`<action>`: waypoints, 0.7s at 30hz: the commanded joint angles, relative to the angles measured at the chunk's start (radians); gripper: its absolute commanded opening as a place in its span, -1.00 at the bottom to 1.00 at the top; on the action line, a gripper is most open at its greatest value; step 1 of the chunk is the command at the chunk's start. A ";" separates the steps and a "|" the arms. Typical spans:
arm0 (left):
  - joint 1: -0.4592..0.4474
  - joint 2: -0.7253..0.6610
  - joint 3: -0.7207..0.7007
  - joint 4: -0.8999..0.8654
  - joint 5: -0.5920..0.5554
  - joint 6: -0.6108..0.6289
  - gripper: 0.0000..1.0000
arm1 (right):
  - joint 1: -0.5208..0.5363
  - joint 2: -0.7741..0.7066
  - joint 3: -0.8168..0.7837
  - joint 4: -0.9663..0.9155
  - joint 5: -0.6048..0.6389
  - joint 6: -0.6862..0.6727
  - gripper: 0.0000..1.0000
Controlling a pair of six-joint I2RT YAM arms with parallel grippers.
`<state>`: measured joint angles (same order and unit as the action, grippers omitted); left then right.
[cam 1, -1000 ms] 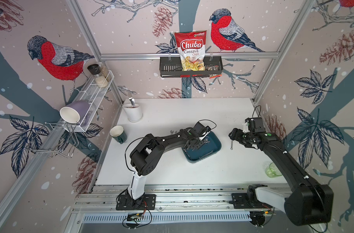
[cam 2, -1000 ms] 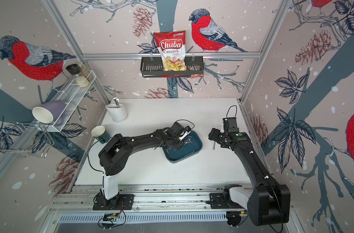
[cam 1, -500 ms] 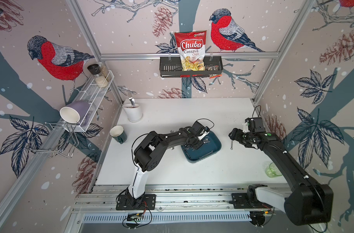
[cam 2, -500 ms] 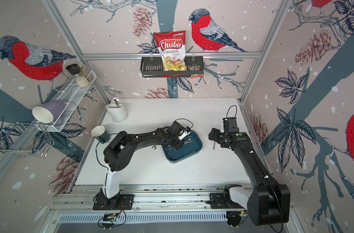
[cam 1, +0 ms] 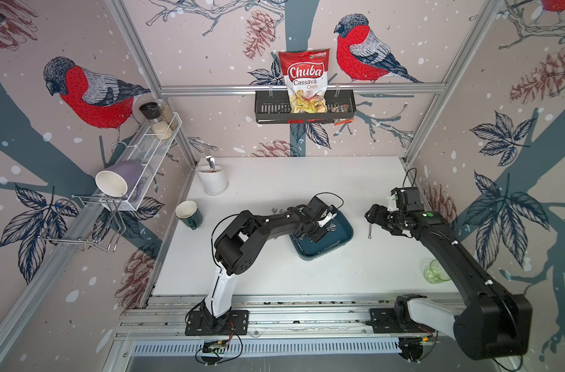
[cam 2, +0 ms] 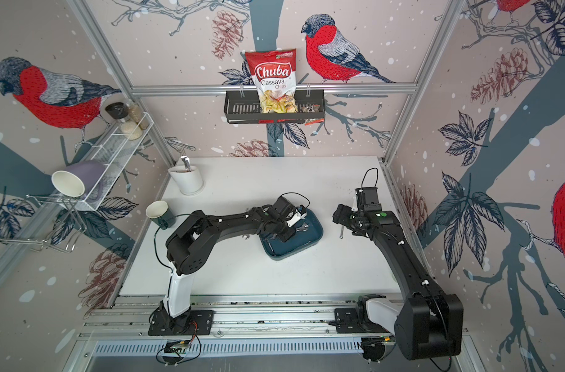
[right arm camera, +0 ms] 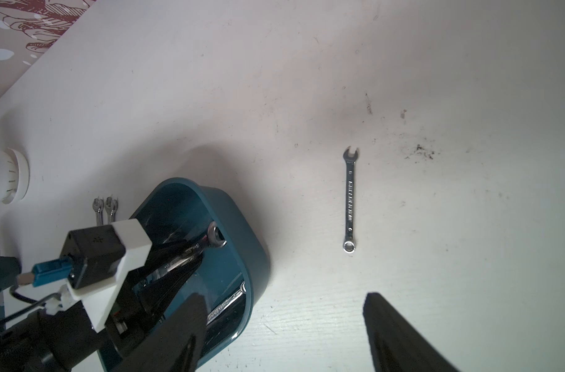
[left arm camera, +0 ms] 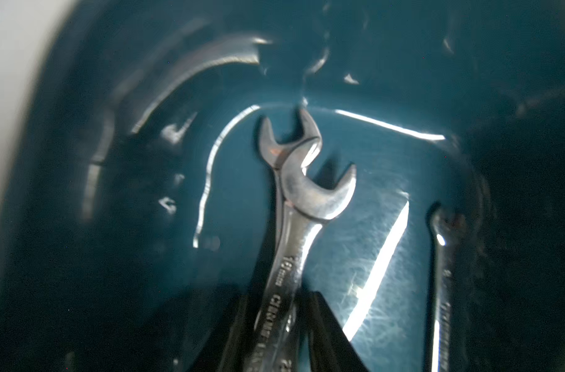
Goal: Take out the wrench from the storage box
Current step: Pick up the wrench from the storage box.
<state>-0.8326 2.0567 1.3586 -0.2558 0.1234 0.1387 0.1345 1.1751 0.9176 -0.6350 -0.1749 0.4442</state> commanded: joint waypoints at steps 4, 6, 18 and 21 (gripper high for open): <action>0.010 -0.011 0.002 -0.061 -0.049 0.001 -0.30 | 0.000 0.002 -0.006 0.028 -0.012 -0.002 0.63; 0.012 -0.003 0.016 -0.069 -0.055 0.008 -0.30 | 0.000 0.001 -0.006 0.031 -0.012 -0.002 0.63; 0.010 0.025 0.009 -0.075 -0.100 0.047 -0.55 | -0.001 0.001 -0.014 0.035 -0.015 0.000 0.63; 0.009 0.018 0.006 -0.071 -0.081 0.046 -0.61 | -0.001 0.001 -0.015 0.034 -0.015 0.002 0.63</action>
<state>-0.8238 2.0712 1.3746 -0.2554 0.0532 0.1909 0.1345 1.1767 0.9047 -0.6136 -0.1837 0.4442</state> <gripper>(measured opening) 0.206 0.817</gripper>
